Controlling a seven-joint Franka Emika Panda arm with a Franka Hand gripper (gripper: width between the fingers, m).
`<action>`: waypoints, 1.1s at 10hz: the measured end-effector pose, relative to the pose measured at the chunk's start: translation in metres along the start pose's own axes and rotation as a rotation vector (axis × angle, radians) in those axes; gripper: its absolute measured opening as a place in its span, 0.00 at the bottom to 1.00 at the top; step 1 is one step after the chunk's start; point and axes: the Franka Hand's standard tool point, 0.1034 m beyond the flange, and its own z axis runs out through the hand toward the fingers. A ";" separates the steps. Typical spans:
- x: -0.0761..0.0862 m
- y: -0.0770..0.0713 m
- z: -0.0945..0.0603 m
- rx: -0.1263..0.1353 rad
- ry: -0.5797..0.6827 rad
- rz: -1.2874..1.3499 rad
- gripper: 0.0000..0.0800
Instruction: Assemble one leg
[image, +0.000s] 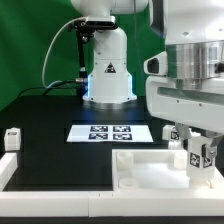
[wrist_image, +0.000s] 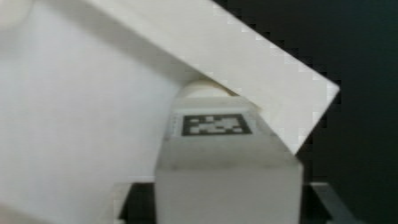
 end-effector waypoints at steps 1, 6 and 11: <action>0.001 0.000 0.000 0.002 -0.007 0.112 0.36; -0.003 -0.002 0.000 0.001 -0.001 -0.129 0.72; -0.012 -0.002 0.002 0.002 -0.008 -0.630 0.81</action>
Offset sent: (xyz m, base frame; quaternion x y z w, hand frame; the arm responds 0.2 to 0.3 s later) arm 0.0000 0.0000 0.0000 0.0000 0.0000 0.0000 1.0000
